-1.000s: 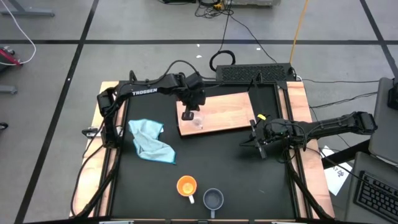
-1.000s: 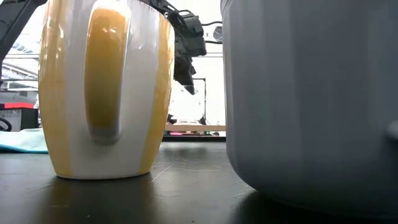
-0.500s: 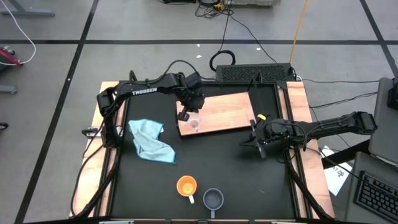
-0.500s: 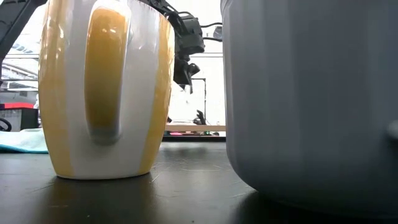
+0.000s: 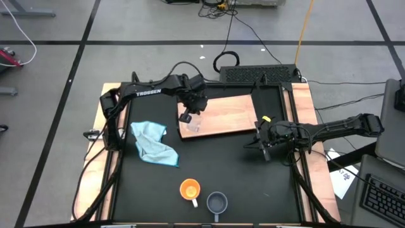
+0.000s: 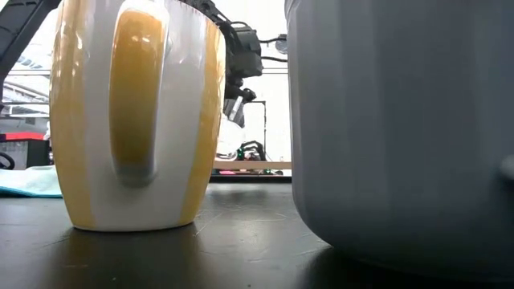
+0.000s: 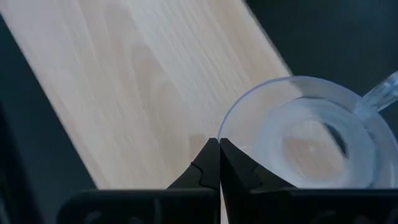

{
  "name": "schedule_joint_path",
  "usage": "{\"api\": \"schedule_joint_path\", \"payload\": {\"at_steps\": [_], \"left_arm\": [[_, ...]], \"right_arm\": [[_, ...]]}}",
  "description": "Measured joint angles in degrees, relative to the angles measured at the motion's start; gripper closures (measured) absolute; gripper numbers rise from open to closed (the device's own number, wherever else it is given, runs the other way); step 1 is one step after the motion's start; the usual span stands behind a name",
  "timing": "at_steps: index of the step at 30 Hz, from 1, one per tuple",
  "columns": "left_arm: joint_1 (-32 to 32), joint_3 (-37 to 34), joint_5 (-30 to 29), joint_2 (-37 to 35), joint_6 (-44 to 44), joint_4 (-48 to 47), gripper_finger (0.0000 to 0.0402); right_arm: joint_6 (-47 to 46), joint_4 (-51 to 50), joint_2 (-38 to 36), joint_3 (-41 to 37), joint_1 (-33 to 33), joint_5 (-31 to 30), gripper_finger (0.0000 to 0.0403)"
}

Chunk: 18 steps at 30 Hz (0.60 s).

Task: Stack small to large cups/mugs on shelf
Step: Put the transparent mug on the shelf

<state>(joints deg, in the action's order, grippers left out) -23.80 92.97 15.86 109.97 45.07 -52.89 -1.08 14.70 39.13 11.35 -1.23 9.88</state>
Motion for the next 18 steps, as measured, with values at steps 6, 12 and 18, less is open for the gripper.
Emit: {"api": "schedule_joint_path", "payload": {"at_steps": [6, 12, 18], "left_arm": [[2.6, 0.02, -5.49, 0.0, -0.17, 1.54, 0.0401], [4.6, 0.04, -10.2, -0.29, -0.65, 2.85, 0.0401], [5.76, 0.14, -12.55, -0.96, -1.53, 3.37, 0.0401]], "right_arm": [[-0.2, -0.01, 0.02, 0.0, 0.0, -1.15, 0.0403], [-0.22, -0.02, 0.02, 0.0, 0.0, -1.14, 0.0403], [-0.44, -0.68, 0.04, 0.0, 0.0, -1.12, 0.0403]]}}
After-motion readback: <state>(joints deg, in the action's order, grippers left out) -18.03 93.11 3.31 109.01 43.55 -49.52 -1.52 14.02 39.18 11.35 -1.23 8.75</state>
